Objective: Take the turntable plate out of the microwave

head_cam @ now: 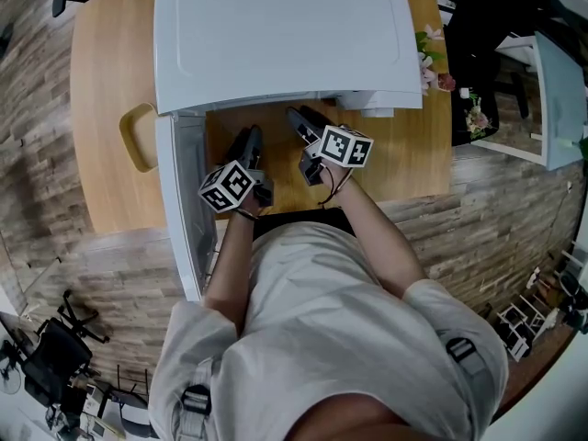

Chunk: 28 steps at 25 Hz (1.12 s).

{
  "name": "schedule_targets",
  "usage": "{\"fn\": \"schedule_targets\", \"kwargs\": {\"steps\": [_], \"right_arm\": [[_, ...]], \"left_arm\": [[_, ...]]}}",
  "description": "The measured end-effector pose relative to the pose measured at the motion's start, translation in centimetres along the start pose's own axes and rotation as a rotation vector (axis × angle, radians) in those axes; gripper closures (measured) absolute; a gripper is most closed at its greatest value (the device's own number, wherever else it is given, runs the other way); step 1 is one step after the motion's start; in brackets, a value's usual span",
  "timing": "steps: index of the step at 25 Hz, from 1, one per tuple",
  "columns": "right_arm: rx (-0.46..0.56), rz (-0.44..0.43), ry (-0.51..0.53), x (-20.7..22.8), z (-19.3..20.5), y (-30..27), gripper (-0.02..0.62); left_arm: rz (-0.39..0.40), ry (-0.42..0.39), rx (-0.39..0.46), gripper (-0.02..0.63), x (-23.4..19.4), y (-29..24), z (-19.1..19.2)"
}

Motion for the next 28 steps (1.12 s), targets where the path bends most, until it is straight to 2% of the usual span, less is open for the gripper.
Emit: {"fn": "schedule_targets", "kwargs": {"steps": [3,5,8,11,14,20,26,28], "right_arm": [[-0.001,-0.019,0.003,0.0,-0.2,-0.3,0.423],[-0.007,-0.042,-0.014,-0.1,-0.1,-0.3,0.434],[-0.016,-0.06,-0.035,-0.3,0.3,-0.1,0.446],[-0.011,-0.048,-0.032,-0.3,0.6,0.4,0.454],[-0.008,-0.066,-0.05,-1.1,0.9,0.6,0.46],[-0.017,-0.058,-0.051,-1.2,2.5,1.8,0.465],[-0.026,-0.091,-0.032,-1.1,2.9,2.2,0.461],[-0.038,-0.094,-0.008,-0.7,2.6,2.1,0.439]], "left_arm": [[-0.013,-0.016,0.006,0.43,0.0,-0.2,-0.2],[-0.02,-0.015,0.03,0.363,-0.2,-0.5,-0.8],[-0.029,-0.018,0.072,0.351,-0.5,-1.1,-2.2],[-0.031,-0.016,0.086,0.356,-0.6,-1.9,-3.0],[-0.044,-0.011,0.088,0.396,-0.8,-2.0,-3.1],[-0.054,0.002,0.097,0.402,-0.9,-0.9,-2.5],[-0.009,0.058,0.107,0.439,-1.1,0.0,-2.1],[0.003,0.063,0.12,0.456,-1.1,0.2,-2.3]]}}
Point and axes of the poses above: the fingertips, and each gripper's own axes: y backward along the fingers, x to its right, z out of its underside, the point moved 7 cm from there along y, backward along the fingers, and after that the axes turned 4 degrees about -x, right-handed, at the moved point
